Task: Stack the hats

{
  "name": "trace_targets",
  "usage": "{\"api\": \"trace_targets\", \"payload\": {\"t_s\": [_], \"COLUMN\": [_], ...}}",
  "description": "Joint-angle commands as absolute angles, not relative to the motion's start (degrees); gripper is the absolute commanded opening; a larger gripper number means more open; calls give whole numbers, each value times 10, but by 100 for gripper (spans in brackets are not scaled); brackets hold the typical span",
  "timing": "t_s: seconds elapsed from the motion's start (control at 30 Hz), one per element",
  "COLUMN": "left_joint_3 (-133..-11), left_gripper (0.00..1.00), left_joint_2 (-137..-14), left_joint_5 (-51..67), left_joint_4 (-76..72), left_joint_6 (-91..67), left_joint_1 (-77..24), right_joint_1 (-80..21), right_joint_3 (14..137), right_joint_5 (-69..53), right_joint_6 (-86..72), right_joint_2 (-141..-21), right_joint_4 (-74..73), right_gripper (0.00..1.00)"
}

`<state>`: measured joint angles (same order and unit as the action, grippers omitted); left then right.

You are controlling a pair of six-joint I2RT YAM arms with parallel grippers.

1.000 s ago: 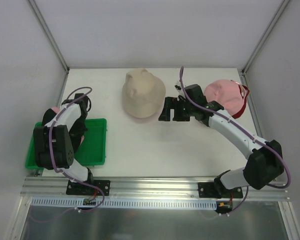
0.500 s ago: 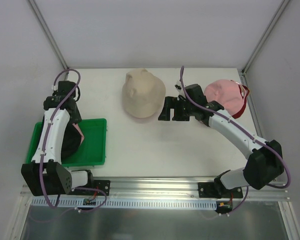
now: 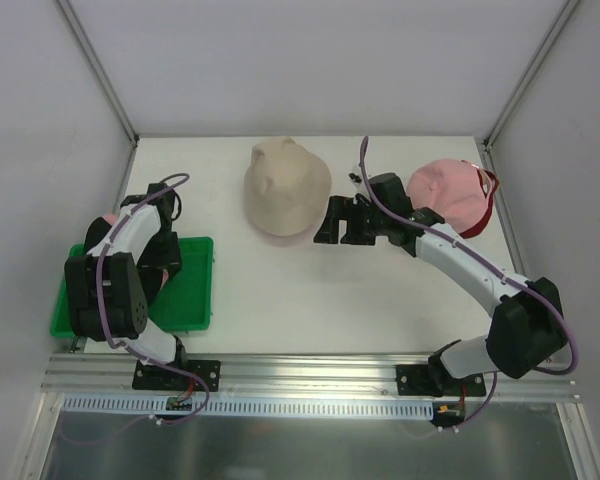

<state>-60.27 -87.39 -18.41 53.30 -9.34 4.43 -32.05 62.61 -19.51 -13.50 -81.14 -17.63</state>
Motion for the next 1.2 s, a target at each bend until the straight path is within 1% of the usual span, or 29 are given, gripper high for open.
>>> {"api": "trace_targets", "payload": {"t_s": [0.0, 0.13, 0.17, 0.27, 0.3, 0.37, 0.4, 0.43, 0.53, 0.77, 0.93, 0.97, 1.0, 1.03, 1.07, 1.1, 1.17], "left_joint_3": [-598, -588, -586, -582, -581, -584, -587, -591, -610, -702, -719, -715, -710, -692, -680, -668, -641], "left_gripper": [53, 47, 42, 33, 25, 15, 6, 0, 0, 0, 0, 10, 23, 38, 58, 62, 66], "left_joint_2": [-896, -908, -910, -910, -909, -907, -908, -907, -890, -789, -757, -762, -768, -779, -783, -787, -807], "left_joint_5": [-213, -237, -242, -252, -256, -266, -268, -266, -266, -234, -211, -210, -208, -202, -198, -199, -205], "left_joint_4": [536, 537, 537, 539, 541, 542, 548, 554, 575, 642, 655, 655, 650, 643, 617, 603, 571], "left_joint_6": [-88, -92, -94, -101, -105, -109, -113, -115, -120, -126, -116, -109, -106, -102, -99, -99, -96], "left_joint_1": [37, 36, 36, 37, 37, 37, 36, 37, 35, 33, 29, 29, 29, 27, 27, 27, 28], "right_joint_1": [-314, -308, -308, -301, -296, -293, -288, -288, -287, -287, -289, -289, -290, -290, -292, -291, -293], "right_joint_3": [613, 598, 595, 586, 585, 582, 581, 581, 582, 602, 627, 630, 635, 635, 634, 631, 628], "right_joint_5": [-215, -235, -236, -247, -249, -253, -253, -255, -258, -248, -234, -232, -229, -228, -228, -229, -234], "right_joint_6": [-147, -156, -156, -159, -160, -160, -160, -160, -162, -163, -161, -160, -158, -159, -160, -161, -163], "right_joint_2": [-809, -817, -819, -825, -826, -828, -829, -827, -824, -812, -804, -804, -806, -805, -806, -808, -809], "right_joint_4": [-124, -102, -98, -86, -84, -81, -80, -80, -81, -103, -127, -134, -138, -137, -134, -131, -120], "right_gripper": [93, 93, 93, 93, 93, 93, 93, 93, 93, 93, 93, 93, 93, 93, 93, 93, 93]}}
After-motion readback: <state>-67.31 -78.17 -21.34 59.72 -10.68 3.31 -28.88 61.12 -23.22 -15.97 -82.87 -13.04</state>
